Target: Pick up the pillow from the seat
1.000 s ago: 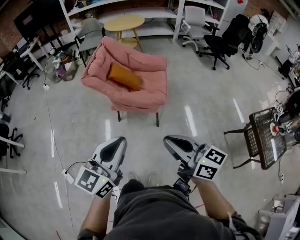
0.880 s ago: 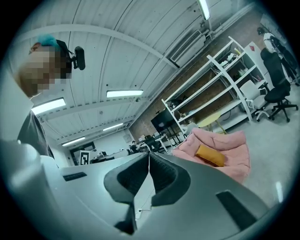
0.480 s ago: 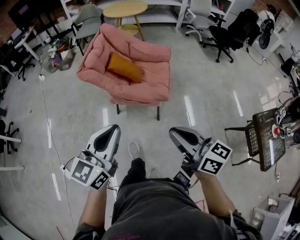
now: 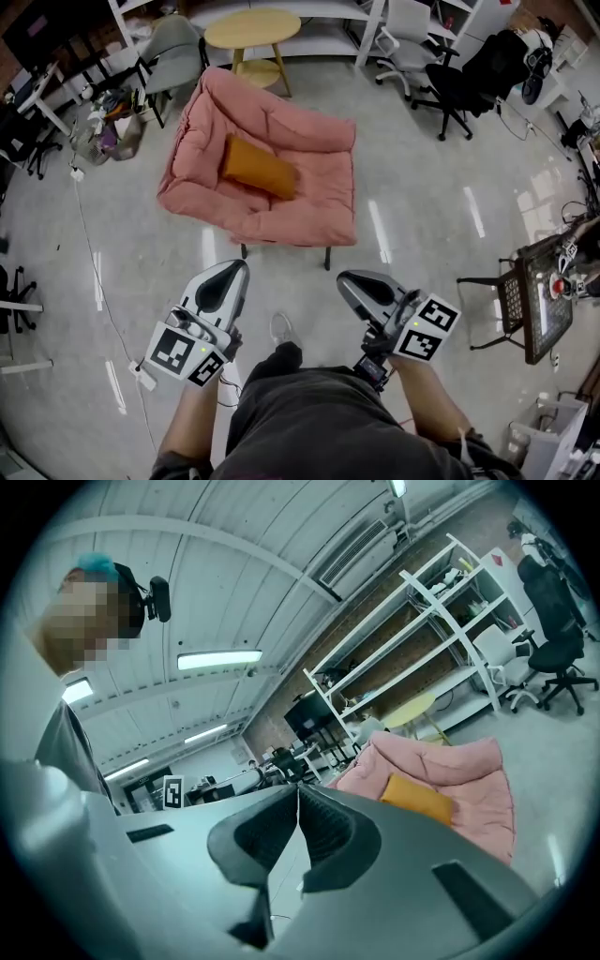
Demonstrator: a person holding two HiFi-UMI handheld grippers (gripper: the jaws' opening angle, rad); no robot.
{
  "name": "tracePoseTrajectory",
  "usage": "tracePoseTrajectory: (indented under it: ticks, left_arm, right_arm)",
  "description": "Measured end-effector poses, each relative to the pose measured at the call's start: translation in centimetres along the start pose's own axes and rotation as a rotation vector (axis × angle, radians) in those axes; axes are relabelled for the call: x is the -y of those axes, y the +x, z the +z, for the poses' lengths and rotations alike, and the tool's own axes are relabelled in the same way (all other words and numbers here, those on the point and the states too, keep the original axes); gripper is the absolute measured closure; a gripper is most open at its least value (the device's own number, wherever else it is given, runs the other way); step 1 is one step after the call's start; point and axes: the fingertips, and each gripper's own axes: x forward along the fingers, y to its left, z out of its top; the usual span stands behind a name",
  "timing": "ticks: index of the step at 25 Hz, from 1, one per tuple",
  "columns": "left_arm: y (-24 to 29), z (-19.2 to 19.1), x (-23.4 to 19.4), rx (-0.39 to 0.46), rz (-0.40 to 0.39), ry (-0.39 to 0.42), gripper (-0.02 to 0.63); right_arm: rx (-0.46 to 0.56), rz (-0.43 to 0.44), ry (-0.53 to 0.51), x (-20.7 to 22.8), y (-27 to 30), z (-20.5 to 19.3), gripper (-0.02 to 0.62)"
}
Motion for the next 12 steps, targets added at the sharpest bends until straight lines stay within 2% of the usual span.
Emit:
tracePoseTrajectory:
  ticks: [5,12]
  left_arm:
    - [2.9,0.5,-6.2,-0.022,-0.005,-0.031,0.595]
    - [6.1,0.1,-11.1,-0.060,-0.030,-0.054,0.595]
  right_arm:
    - [-0.002,-0.009,0.007,2.5,5.7,2.0,0.578]
    - [0.010,-0.021,-0.002,5.6,10.8,4.8,0.578]
